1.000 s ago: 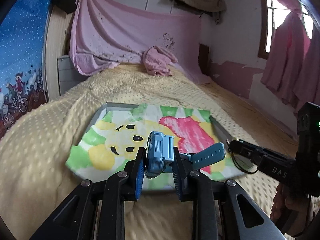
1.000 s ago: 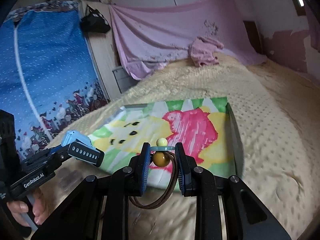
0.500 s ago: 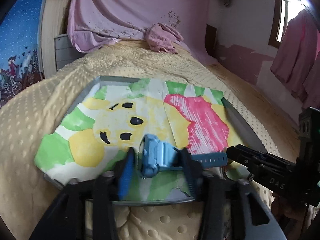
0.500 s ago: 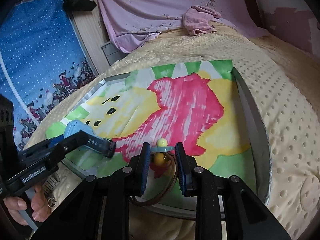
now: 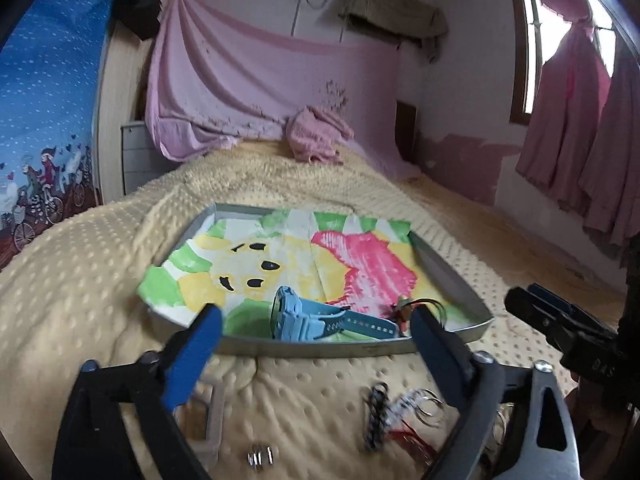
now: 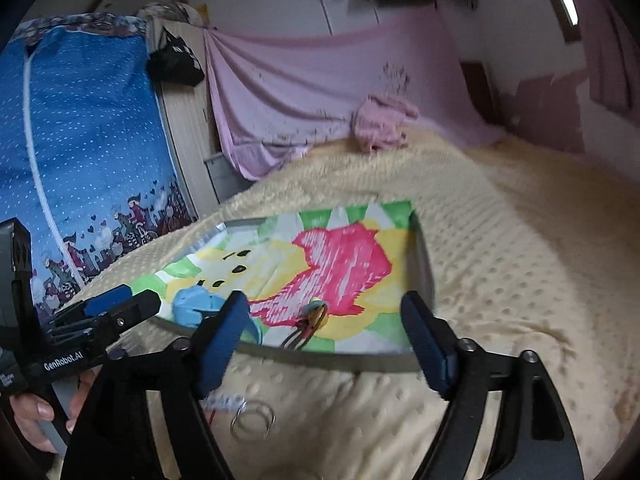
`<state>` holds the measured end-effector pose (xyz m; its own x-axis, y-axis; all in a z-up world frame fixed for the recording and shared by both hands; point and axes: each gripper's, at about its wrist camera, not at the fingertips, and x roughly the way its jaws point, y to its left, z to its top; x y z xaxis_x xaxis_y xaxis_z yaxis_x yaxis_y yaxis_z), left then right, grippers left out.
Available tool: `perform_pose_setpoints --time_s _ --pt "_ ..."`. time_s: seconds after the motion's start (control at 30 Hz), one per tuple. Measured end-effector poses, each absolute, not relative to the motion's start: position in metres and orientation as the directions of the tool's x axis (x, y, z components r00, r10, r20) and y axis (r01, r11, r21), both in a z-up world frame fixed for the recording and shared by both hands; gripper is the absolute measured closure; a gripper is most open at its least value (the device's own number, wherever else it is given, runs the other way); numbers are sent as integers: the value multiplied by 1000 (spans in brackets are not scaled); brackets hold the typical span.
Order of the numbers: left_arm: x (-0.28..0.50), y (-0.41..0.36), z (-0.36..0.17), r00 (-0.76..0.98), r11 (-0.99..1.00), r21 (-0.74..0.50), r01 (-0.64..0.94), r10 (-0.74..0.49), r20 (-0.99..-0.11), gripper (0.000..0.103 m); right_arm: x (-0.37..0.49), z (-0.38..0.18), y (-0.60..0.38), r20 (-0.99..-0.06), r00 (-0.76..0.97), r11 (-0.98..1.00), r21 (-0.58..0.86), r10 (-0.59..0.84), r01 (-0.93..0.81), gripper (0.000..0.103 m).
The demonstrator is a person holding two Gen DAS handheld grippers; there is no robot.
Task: Organize jewelry
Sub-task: 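Lift both open tools away from the tray toward the remaining jewelry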
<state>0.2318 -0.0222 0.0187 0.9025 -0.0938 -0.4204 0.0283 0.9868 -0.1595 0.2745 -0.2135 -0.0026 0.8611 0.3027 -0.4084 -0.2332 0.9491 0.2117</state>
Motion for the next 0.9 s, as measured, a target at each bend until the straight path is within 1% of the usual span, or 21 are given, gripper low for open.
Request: perform_pose_setpoints --time_s 0.07,0.13,0.2,0.53,0.7,0.9 --pt "213 -22 21 920 985 -170 31 -94 -381 2 257 3 -217 -384 876 953 190 292 -235 22" --pt "200 -22 22 927 984 -177 35 -98 -361 0 239 8 -222 -360 889 956 172 284 -236 16" --pt "184 -24 22 934 981 -187 43 -106 -342 0 221 11 -226 -340 899 960 146 277 -240 12" --pt "125 -36 14 946 981 -183 62 -116 -302 0 149 21 -244 -306 922 971 55 237 -231 11" --pt "108 -44 9 946 985 -156 66 -112 -304 0 126 17 -252 -304 925 973 26 226 -229 11" --pt "99 -50 4 939 988 -137 71 -113 -324 0 119 17 -257 -299 929 974 16 218 -224 11"
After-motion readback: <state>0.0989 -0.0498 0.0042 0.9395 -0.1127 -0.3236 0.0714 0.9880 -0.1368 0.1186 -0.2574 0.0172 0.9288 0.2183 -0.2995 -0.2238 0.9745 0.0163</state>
